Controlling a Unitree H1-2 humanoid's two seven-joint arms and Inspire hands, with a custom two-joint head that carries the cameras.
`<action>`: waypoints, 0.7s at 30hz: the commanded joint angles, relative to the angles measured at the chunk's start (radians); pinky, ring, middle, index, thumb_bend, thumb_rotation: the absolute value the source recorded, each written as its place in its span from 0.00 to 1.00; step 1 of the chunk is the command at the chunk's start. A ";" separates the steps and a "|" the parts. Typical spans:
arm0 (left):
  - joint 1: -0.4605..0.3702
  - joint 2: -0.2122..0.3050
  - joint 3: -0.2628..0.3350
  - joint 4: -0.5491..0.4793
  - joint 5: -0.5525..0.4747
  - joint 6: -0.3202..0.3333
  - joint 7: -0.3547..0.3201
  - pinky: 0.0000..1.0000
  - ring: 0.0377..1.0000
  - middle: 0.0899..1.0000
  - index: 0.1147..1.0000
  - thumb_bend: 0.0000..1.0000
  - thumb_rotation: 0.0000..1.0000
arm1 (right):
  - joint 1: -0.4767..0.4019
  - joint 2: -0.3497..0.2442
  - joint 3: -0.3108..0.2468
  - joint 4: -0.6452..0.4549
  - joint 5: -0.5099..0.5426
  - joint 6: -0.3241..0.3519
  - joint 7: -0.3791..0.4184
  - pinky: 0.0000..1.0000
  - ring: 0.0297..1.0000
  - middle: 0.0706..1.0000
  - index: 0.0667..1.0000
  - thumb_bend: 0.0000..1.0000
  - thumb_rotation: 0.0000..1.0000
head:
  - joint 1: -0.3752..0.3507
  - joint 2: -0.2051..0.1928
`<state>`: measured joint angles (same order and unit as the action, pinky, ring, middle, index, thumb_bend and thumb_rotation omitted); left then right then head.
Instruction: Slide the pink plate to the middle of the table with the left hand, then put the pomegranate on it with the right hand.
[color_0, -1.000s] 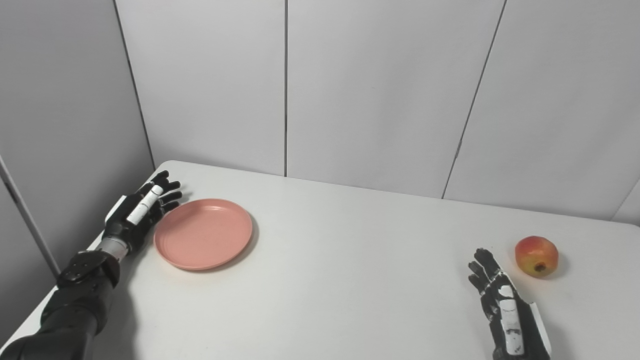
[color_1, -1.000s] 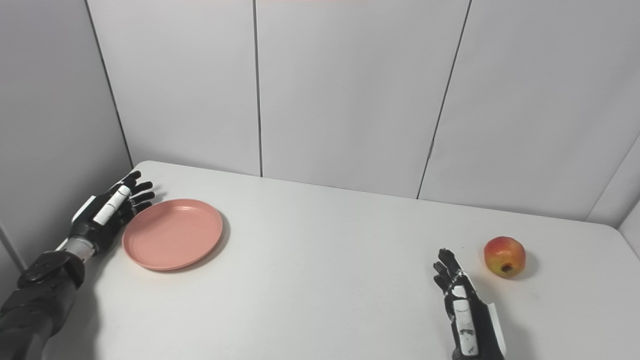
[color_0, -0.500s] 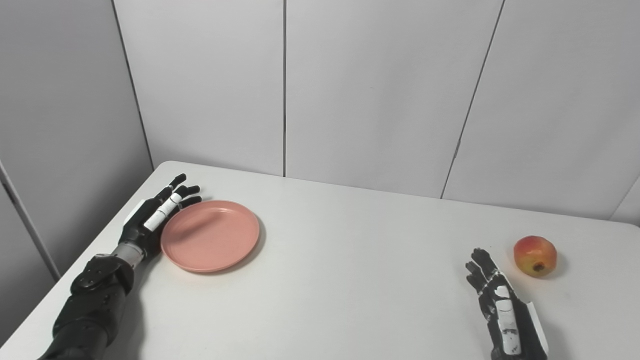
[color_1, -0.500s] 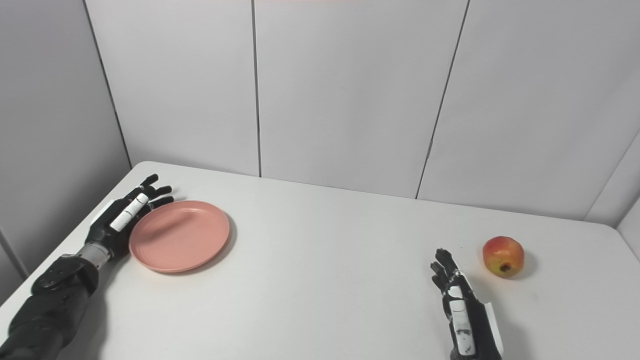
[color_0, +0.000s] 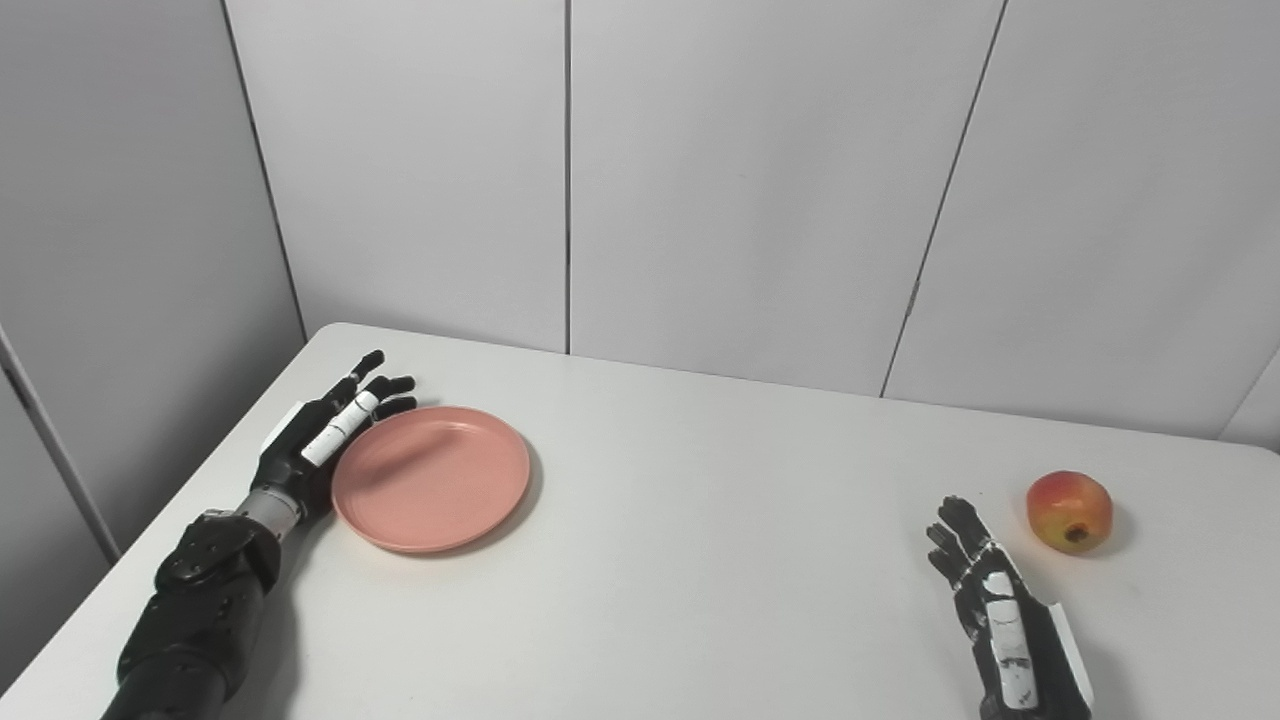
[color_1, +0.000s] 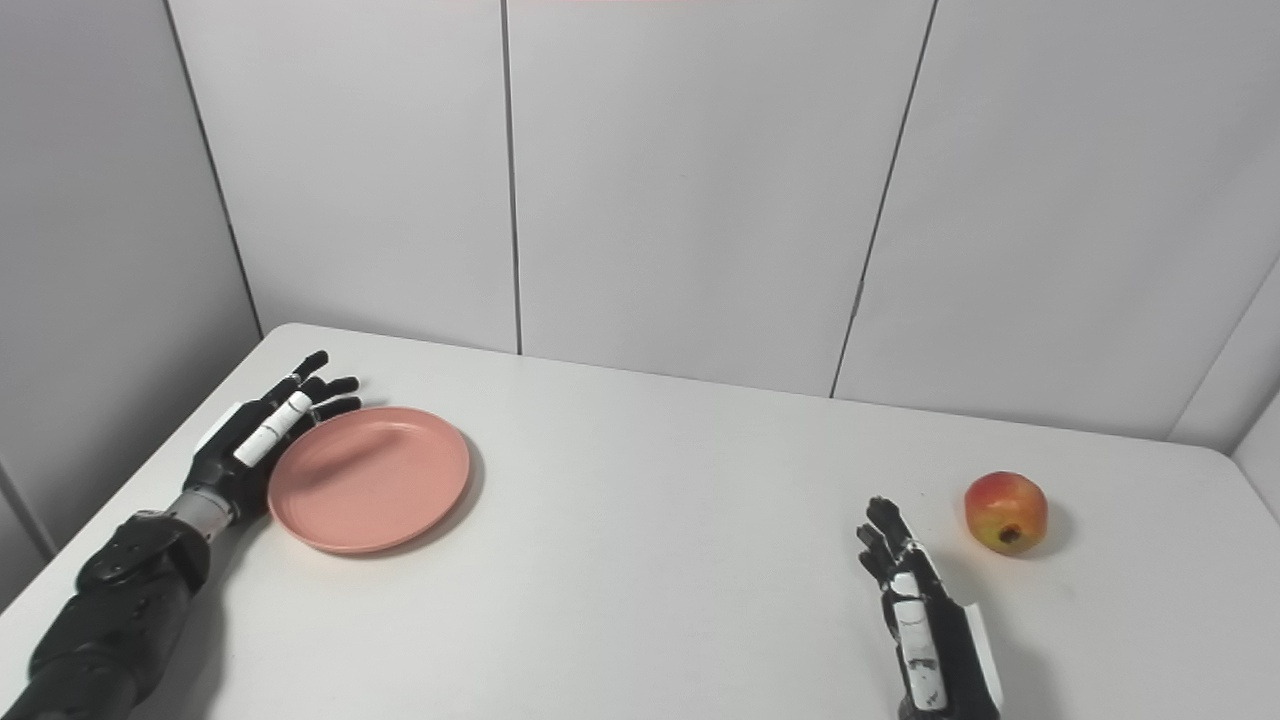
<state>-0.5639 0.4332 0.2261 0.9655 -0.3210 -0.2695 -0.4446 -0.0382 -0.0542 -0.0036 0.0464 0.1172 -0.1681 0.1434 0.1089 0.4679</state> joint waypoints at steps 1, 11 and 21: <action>-0.026 -0.019 -0.016 -0.052 0.015 0.020 0.011 0.79 0.80 0.79 0.93 0.87 0.55 | 0.085 0.015 0.006 0.079 0.003 -0.013 -0.003 0.94 0.91 0.93 0.88 0.84 0.94 | 0.001 0.003; 0.010 -0.072 -0.072 -0.194 0.097 0.095 0.131 0.71 0.77 0.77 0.91 0.92 0.58 | 0.085 0.015 0.009 0.076 -0.007 -0.017 -0.005 0.92 0.91 0.92 0.88 0.85 0.95 | -0.002 0.008; 0.060 -0.114 -0.117 -0.315 0.149 0.160 0.189 0.73 0.78 0.78 0.92 0.85 0.61 | 0.086 0.017 0.010 0.073 -0.012 -0.015 -0.004 0.93 0.91 0.93 0.88 0.84 0.95 | -0.005 0.012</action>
<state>-0.4858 0.3265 0.1218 0.6783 -0.1854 -0.1276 -0.2520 -0.0381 -0.0523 0.0001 0.0447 0.0989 -0.1681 0.1420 0.1028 0.4801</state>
